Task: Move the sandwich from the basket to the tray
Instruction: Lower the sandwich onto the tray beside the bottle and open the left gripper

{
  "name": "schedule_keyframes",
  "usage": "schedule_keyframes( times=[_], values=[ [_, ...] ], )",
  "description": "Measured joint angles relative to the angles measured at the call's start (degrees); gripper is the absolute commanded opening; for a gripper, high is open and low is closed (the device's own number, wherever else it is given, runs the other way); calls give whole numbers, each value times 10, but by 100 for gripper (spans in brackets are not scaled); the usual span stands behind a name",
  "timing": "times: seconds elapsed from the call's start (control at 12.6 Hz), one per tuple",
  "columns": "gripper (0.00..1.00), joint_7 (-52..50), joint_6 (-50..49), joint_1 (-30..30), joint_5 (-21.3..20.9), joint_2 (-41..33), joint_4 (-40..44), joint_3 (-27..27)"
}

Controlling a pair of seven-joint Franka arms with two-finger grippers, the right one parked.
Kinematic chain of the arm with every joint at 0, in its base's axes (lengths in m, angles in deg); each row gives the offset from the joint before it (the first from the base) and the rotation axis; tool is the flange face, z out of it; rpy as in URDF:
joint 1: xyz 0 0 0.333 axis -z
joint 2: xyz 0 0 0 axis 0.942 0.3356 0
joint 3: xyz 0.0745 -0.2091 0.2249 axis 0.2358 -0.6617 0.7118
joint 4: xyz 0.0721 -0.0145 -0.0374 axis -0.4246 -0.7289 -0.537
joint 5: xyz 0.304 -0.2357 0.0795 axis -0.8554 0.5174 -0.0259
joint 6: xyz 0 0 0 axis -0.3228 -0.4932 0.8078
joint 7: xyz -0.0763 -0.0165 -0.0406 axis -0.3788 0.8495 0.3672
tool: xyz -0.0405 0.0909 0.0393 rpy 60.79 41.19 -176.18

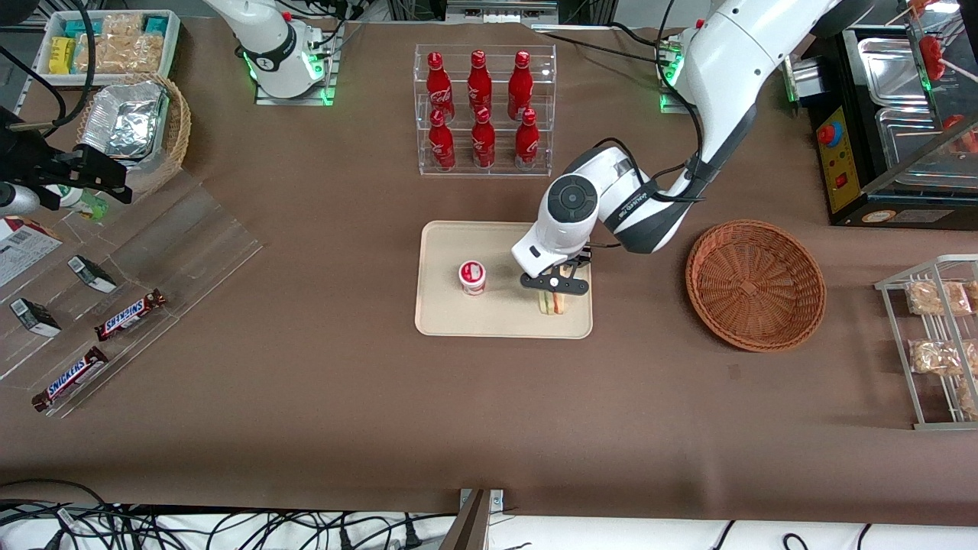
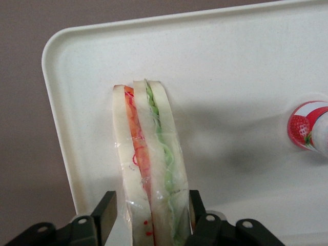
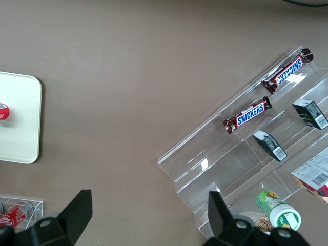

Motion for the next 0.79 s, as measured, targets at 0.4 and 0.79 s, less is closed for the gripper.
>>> schedule_keyframes(
  times=[0.4,0.79],
  values=[
    [100,-4,-23,-4,0,-3,14,1],
    [100,-44,-132,-30,0,-62,83,2]
  ],
)
